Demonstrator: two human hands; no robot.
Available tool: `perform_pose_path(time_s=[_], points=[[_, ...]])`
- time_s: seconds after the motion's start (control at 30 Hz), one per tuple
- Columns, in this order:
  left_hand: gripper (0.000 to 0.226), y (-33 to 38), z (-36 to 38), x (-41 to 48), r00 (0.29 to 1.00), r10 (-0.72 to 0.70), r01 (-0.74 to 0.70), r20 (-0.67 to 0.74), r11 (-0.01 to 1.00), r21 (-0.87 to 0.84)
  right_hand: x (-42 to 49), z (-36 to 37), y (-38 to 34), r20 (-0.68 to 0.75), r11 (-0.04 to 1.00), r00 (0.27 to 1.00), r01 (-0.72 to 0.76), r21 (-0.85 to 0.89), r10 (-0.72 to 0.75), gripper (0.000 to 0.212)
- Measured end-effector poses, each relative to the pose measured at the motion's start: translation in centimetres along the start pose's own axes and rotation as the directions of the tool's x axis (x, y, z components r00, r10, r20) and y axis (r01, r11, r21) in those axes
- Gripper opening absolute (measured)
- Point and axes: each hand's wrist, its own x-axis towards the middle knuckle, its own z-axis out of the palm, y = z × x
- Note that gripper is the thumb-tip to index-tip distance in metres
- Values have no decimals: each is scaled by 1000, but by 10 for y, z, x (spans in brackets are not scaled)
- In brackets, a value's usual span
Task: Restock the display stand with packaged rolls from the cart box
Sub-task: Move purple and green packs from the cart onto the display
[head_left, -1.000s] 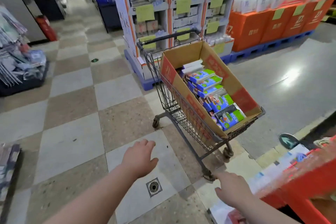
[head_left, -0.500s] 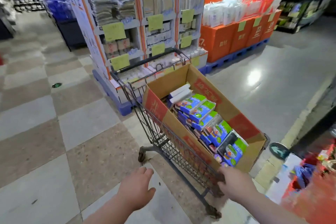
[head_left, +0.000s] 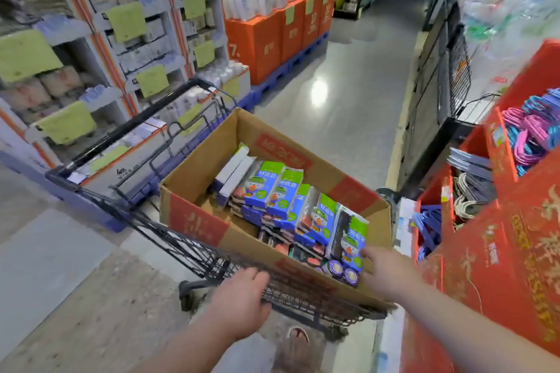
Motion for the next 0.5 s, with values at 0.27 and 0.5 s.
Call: perform_pose_path(time_s=[0.27,0.5], points=[[51,-3,-45,90,995,92,-89,-36,994,68,61,19,27,155,990,980,-134,50,125,42],[49,0,-44,176,975,123,-153,185,976,157,110,64,40,329,984,937,-156,83,121,39]])
